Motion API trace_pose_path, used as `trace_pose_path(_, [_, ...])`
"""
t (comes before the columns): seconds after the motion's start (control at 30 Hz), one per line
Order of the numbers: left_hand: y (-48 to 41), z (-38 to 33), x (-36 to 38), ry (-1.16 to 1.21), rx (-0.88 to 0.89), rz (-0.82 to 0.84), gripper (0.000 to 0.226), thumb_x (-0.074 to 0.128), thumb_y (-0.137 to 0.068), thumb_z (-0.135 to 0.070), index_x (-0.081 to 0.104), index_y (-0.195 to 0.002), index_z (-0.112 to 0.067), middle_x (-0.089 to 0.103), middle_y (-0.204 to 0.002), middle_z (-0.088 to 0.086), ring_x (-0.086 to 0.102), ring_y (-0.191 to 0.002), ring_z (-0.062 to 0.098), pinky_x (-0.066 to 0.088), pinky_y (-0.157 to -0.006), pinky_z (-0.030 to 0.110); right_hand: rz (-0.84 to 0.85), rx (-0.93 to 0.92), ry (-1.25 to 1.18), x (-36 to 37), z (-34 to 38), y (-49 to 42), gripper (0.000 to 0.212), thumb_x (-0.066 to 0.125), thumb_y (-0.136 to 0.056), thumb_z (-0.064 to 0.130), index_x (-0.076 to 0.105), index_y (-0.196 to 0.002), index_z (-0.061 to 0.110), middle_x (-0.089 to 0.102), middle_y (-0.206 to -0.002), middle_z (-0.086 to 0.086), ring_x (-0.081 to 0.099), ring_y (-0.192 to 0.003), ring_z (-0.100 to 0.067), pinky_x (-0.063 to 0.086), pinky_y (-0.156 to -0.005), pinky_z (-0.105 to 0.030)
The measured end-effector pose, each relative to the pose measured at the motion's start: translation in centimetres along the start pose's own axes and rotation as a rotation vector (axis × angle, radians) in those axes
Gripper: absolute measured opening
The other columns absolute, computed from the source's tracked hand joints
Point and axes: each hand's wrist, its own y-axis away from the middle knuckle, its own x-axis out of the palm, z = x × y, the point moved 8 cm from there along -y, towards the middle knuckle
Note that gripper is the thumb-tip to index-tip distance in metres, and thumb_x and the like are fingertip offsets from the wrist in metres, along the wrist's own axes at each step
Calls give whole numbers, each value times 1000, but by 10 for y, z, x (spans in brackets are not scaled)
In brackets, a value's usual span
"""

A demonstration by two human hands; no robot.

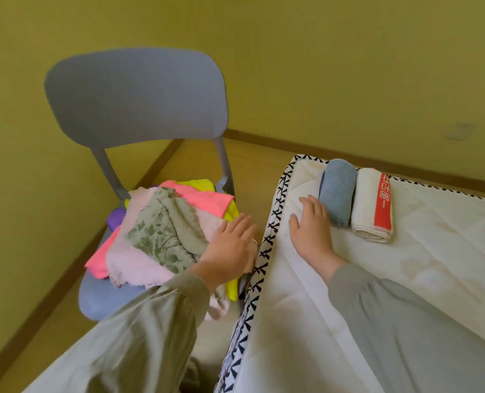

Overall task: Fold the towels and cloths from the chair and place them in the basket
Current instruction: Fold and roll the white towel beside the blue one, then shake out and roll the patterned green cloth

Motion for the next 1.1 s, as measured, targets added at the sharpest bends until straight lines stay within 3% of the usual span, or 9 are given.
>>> trace_pose_path(0.17, [34, 56, -19, -68, -40, 3, 56, 37, -96, -29, 23, -149, -15, 18, -157, 4, 4, -147, 23, 4, -118, 41, 204, -17, -135, 35, 61, 19, 41, 40, -97, 20, 41, -137, 7, 39, -144, -8, 33, -134, -22, 28, -111, -32])
trace_pose_path(0.3, [65, 88, -3, -122, -28, 150, 57, 52, -89, -24, 36, -143, -18, 33, -149, 0, 24, -139, 21, 18, -114, 35, 541, 91, -288, 71, 95, 48, 33, 46, -94, 14, 53, -125, 9, 51, -129, -5, 50, -113, -20, 42, -82, -16])
trace_pose_path(0.43, [73, 89, -21, -133, -77, 69, 30, 50, -90, -9, 58, -117, -19, 54, -118, 0, 47, -108, 21, 37, -92, 29, 727, 106, -283, 82, 118, 71, 43, 55, -85, 21, 53, -127, 17, 50, -131, -2, 50, -116, -18, 45, -91, -25])
trace_pose_path(0.53, [76, 84, -56, -25, -146, -25, 15, 48, -89, -10, 58, -100, -14, 56, -96, 3, 51, -89, 21, 34, -68, 28, 781, 99, -326, 69, 137, 79, 37, 62, -81, 27, 58, -116, 19, 57, -109, 4, 54, -100, -15, 43, -79, -24])
trace_pose_path(0.67, [90, 83, -107, 262, -219, -187, 12, 53, -87, -11, 62, -94, -11, 65, -90, 7, 59, -84, 25, 35, -61, 30, 695, 58, -442, 27, 162, 80, 4, 64, -82, 12, 63, -84, 16, 60, -80, 1, 54, -75, -12, 41, -63, -18])
trace_pose_path(0.77, [112, 81, -151, 329, -247, -345, 10, 58, -88, -20, 65, -94, -15, 64, -89, 0, 54, -80, 18, 26, -50, 21, 534, 46, -524, -24, 177, 76, 28, 64, -83, 2, 57, -64, 22, 55, -65, 5, 48, -60, -6, 36, -50, -11])
trace_pose_path(0.87, [131, 80, -178, 587, -300, -421, 18, 65, -87, -29, 62, -80, -13, 58, -72, -3, 50, -73, 18, 32, -51, 20, 396, 68, -652, -74, 188, 79, 11, 64, -89, 18, 69, -82, 12, 63, -78, -5, 56, -73, -16, 47, -66, -26])
trace_pose_path(0.97, [150, 71, -194, 786, -301, -459, 24, 66, -87, -31, 67, -79, -9, 62, -73, 4, 54, -71, 18, 44, -62, 29, 322, 129, -814, -108, 195, 92, 28, 55, -95, 23, 67, -98, -3, 63, -88, -12, 60, -82, -22, 53, -77, -38])
trace_pose_path(1.1, [181, 49, -221, 857, -255, -518, 13, 64, -89, -24, 68, -79, -18, 64, -75, -1, 58, -74, 17, 46, -64, 26, 261, 124, -911, -150, 214, 114, 17, 54, -95, 16, 64, -85, 7, 60, -87, -14, 57, -79, -24, 49, -72, -37])
